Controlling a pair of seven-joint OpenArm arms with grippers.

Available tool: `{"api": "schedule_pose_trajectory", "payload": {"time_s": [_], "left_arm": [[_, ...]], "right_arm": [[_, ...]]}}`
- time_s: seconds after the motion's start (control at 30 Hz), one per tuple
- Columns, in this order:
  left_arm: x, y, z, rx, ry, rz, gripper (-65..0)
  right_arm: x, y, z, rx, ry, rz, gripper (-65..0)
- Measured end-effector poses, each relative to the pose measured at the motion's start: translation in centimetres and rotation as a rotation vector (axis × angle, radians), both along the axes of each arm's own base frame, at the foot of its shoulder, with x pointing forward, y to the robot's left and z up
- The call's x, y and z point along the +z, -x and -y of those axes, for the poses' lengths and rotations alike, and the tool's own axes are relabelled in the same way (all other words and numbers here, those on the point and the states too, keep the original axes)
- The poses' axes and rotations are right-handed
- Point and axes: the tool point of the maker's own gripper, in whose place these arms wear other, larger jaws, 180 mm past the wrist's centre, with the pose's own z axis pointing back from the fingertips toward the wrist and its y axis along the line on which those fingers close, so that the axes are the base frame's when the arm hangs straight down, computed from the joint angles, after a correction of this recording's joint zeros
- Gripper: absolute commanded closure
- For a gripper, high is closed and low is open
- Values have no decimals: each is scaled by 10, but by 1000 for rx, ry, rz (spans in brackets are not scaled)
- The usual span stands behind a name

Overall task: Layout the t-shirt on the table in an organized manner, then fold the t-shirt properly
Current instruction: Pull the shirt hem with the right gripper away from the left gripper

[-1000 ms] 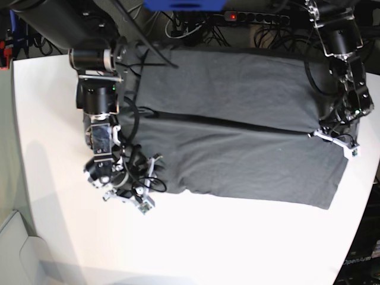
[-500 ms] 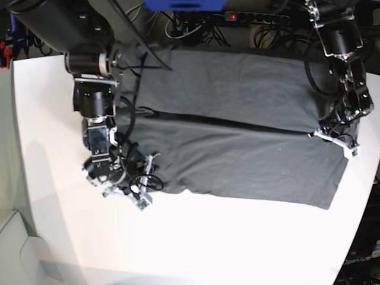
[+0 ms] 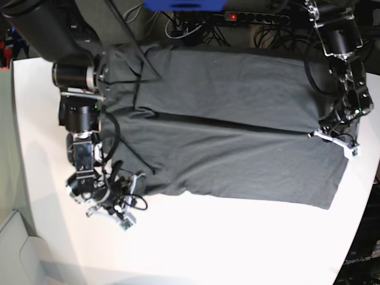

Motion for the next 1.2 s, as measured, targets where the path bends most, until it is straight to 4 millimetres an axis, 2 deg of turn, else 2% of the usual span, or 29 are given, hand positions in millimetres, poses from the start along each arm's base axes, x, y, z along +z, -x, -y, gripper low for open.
{"api": "schedule_pose_trajectory", "payload": {"time_s": [0.17,0.23,0.33,0.47,0.53,0.7,0.93,1.07,1.2], "left_arm": [[-1,1,0,0,-3,3,0],[-1,1,0,0,-3,3,0],[-1,2,-1,1,-4,3,0],[-1,2,-1,-2,-5,6,0],[-1,2,-1,-2,-5,6,0],[-1,2,-1,-2,-6,7,0],[-1,2,-1,-2,-6,6,0],[-1,2,0,-2,-5,6,0],[-1,2,-1,-2,-5,7,0]], "right_arm": [[32,-23,15,-59,-37,64,-64],[36,-26,18,-70,-26,54,-84],[19,-13,14,-68,32,-29,-162],[-16,16,-17,-16,35,-130,-263],[-18,22,-23,-17,25,-125,-269],[-10,20,-23,-20,20,-87,-273],[-27,29,-26,-13,14,-138,-273],[-24,26,-30,-5,-18,-100,-273],[-31,30,-28,-36,-30,-86,-273]]}}
